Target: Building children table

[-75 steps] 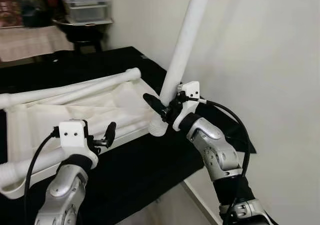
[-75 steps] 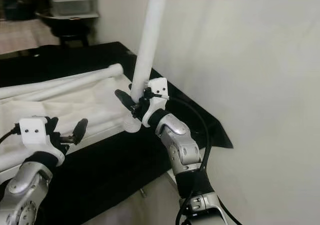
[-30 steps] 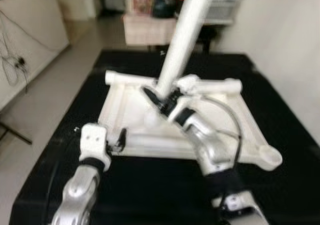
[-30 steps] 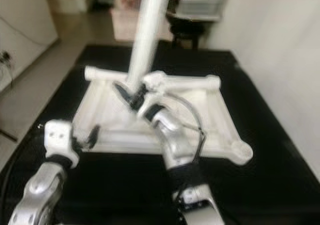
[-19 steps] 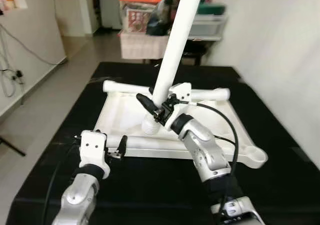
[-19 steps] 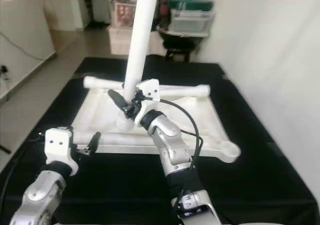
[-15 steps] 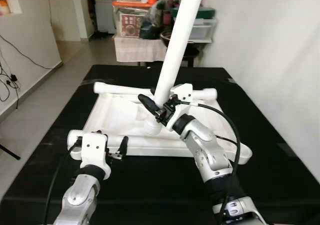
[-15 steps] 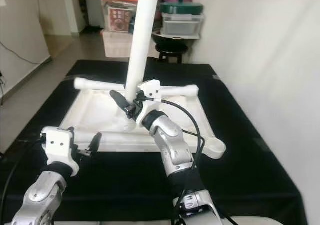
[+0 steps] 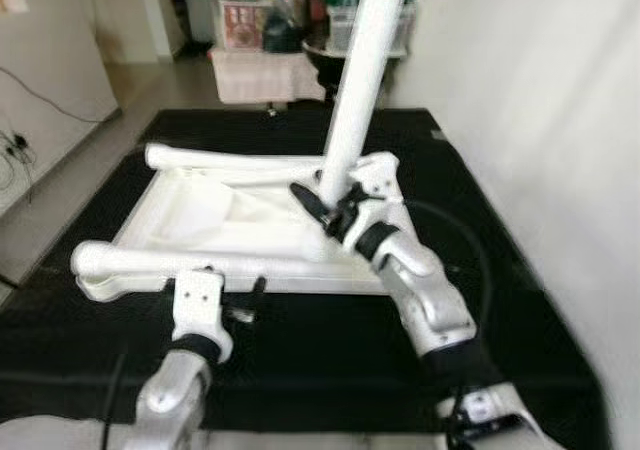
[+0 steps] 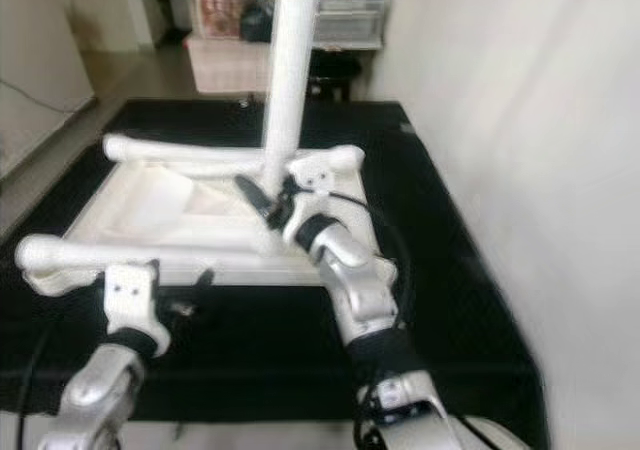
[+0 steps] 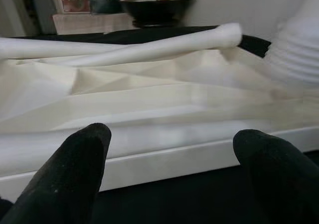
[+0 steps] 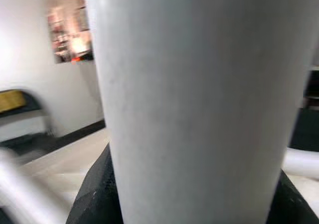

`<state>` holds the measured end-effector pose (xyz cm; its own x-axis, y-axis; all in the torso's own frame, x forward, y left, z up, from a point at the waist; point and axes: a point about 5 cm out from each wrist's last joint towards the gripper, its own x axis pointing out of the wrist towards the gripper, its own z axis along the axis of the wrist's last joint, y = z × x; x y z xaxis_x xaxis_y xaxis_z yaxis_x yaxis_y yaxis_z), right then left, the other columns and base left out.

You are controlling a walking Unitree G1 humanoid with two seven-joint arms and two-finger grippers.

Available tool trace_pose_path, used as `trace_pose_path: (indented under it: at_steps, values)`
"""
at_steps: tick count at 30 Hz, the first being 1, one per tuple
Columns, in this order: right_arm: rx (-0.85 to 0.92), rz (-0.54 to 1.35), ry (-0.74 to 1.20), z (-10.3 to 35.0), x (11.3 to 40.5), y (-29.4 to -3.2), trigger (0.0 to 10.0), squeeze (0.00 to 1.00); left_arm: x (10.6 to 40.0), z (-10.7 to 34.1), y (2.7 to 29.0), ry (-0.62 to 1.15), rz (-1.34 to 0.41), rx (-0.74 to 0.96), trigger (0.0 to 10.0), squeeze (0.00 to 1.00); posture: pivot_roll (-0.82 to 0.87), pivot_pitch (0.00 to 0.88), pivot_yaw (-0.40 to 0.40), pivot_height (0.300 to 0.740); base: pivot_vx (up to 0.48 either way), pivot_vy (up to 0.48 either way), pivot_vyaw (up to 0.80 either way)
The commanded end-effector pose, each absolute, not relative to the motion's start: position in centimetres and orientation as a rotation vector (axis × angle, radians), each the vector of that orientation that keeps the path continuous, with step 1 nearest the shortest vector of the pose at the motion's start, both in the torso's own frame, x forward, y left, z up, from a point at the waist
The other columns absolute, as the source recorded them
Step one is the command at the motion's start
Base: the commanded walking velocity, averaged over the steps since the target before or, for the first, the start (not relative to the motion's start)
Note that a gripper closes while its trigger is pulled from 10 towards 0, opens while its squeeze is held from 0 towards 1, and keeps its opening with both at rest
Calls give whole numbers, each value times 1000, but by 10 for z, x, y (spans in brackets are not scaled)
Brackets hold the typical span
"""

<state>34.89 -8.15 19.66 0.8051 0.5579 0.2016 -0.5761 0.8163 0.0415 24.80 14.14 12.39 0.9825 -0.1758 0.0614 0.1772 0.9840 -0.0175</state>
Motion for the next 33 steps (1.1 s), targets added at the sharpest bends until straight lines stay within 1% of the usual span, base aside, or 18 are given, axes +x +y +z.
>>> trace_pose_path:
  at_steps: [1,5,7,10,11,14,15,16,18,19,20,23,25,27,28,29,31,33]
  values:
    - [99,614,-201,200,347,-75,10000,0,247,123,148,-46,-148,9,10000,0,-119,0,-53,740,0,0,0]
    - [82,573,-192,200,349,-77,10000,0,244,124,148,-42,-158,36,10000,0,-124,0,-54,740,0,0,0]
    - [44,509,-177,200,358,-83,10000,0,235,123,142,-34,-233,104,10000,0,-120,12,-57,740,0,0,0]
    - [38,500,-175,201,361,-85,10000,0,233,123,139,-32,-254,117,10000,0,-120,12,-57,740,0,0,0]
    - [36,489,-168,203,366,-90,10000,0,228,123,136,-31,-279,132,10000,0,-111,41,-63,740,0,0,0]
    - [29,482,-171,205,370,-93,10000,0,225,123,134,-29,-299,137,10000,0,-111,41,-63,740,0,0,0]
    - [15,468,-176,211,377,-101,10000,0,220,124,132,-28,-315,151,10000,0,-102,81,-66,740,0,0,0]
    - [-16,489,-189,218,381,-109,10000,0,213,126,130,-30,-323,187,10000,0,-95,115,-66,740,0,0,0]
    - [-39,506,-201,223,382,-114,10000,0,208,128,130,-32,-326,212,10000,0,-92,122,-66,740,0,0,0]
    - [-40,553,-208,228,382,-121,10000,0,203,129,130,-33,-320,241,10000,0,-80,155,-60,740,0,0,0]
    - [-40,553,-208,228,382,-121,10000,0,203,129,130,-33,-320,241,10000,0,-80,155,-60,740,0,0,0]
    - [-37,776,-256,245,368,-145,10000,0,187,135,128,-30,-318,214,10000,0,-87,222,-49,740,0,0,0]
    - [-37,776,-256,245,368,-145,10000,0,187,135,128,-30,-318,214,10000,0,-87,222,-49,740,0,0,0]
    - [-53,888,-282,253,357,-158,10000,0,176,139,126,-32,-327,203,10000,0,-84,243,-42,740,0,0,0]
    - [-105,883,-274,252,356,-165,10000,0,172,141,126,-32,-328,202,10000,0,-77,254,-36,740,0,0,0]
    - [-105,883,-274,252,356,-165,10000,0,172,141,126,-32,-328,202,10000,0,-77,254,-36,740,0,0,0]
    - [-223,794,-263,250,361,-179,10000,0,167,144,126,-29,-330,210,10000,0,-73,265,-27,740,0,0,0]
    - [-223,794,-263,250,361,-179,10000,0,167,144,126,-29,-330,210,10000,0,-73,265,-27,740,0,0,0]
